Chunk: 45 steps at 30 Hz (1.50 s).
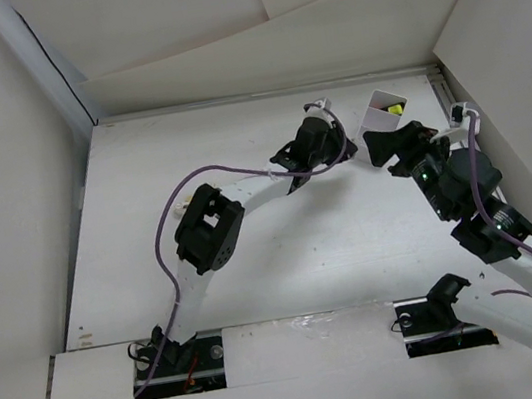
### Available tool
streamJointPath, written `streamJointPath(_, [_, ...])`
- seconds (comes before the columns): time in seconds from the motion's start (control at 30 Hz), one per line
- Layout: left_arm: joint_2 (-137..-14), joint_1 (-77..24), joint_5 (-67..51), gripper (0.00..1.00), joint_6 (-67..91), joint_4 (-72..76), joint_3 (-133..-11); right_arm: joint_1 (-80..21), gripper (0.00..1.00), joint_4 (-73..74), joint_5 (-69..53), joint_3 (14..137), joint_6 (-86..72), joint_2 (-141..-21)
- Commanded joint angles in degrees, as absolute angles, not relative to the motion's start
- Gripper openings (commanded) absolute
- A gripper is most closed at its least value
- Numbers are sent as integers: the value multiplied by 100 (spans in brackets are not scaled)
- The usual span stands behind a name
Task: Sort the stationery into containers
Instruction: Place the stationery in the storage box.
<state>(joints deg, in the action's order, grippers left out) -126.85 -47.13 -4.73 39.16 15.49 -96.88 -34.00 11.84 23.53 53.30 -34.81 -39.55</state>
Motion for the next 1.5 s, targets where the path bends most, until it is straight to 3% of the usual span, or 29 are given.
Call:
streamJointPath(0.0, [-12875,-4711,-958,3,4200,2205,-10423,-3313,73,1195,2285,5528,-3524,-3937])
streamJointPath(0.23, [-13614,-4711,-1020,6,4315,2197,-11459,-3261,73,1195,2171,5423,-3419,-3937])
streamJointPath(0.7, [-14203,-4711,-1072,12,4438,2329,-12093,-3146,73,1143,1925,5317,-3366,-3832])
streamJointPath(1.2, [-14204,-4711,-958,40,4272,2329,-12094,-3094,73,984,1696,5212,-3366,-3894])
streamJointPath(1.4, [-13625,-4711,-958,39,4271,2715,-11262,-3094,73,984,1644,5212,-3366,-3894])
streamJointPath(1.47, [-13091,-4711,-871,39,4210,2987,-10552,-3094,65,984,1644,5212,-3366,-3894])
